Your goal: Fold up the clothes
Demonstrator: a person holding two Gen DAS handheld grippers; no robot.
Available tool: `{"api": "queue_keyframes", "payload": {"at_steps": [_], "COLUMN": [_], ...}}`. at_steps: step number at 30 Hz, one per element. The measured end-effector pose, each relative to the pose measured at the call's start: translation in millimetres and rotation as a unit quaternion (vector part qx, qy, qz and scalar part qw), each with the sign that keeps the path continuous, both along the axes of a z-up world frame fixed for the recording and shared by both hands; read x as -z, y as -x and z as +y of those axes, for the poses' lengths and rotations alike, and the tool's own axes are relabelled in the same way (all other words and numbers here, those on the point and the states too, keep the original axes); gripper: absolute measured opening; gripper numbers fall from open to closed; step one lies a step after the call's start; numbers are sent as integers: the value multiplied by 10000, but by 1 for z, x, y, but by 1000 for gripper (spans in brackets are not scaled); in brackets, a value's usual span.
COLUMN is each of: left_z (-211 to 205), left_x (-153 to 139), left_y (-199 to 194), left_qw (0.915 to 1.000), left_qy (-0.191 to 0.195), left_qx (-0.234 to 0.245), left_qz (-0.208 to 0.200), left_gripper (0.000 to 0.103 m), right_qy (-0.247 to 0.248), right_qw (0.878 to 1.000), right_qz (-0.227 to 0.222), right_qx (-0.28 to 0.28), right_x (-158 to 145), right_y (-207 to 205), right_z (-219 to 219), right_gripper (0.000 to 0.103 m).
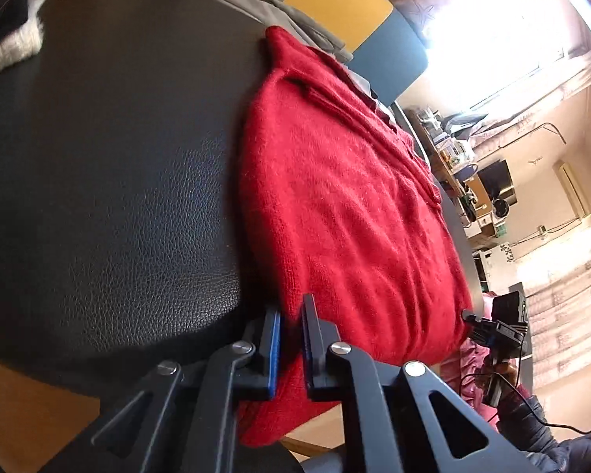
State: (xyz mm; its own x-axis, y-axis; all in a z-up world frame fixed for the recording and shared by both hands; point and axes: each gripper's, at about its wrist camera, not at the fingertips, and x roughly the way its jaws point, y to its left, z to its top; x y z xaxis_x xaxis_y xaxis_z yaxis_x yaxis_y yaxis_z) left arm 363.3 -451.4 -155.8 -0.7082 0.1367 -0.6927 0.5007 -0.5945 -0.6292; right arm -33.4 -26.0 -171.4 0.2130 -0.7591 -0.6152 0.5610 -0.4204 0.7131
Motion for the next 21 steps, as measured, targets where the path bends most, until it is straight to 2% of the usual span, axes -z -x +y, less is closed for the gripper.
{"api": "queue_keyframes", "payload": {"at_steps": [4,6,11,17,21], "left_z": [1,5,20,28,10], "left_x": [-2,-4,-2,-23,-52], "left_y": [3,2,-9,-12,-2], "left_qw": [9998,9995,9983,9888,9794], "left_qy": [-26,81,-94,-498,-610], "left_qx": [169,292,561,1106,1135], "left_qz": [-101,-100,83,872,1552], "left_gripper": [7,7,7,7,5], "right_qy": [-178,-149,-66,391,682], "right_qw": [9997,9997,9999,9989,9972], "right_qz": [188,170,105,-62,-128], "right_qx": [-33,-18,5,-265,-290], "right_x": [-9,-7,-5,-20,-31], "right_y": [-5,-7,-9,-23,-17], "right_z": [-5,-3,11,9,-2], "right_gripper": [20,20,19,16,15]}}
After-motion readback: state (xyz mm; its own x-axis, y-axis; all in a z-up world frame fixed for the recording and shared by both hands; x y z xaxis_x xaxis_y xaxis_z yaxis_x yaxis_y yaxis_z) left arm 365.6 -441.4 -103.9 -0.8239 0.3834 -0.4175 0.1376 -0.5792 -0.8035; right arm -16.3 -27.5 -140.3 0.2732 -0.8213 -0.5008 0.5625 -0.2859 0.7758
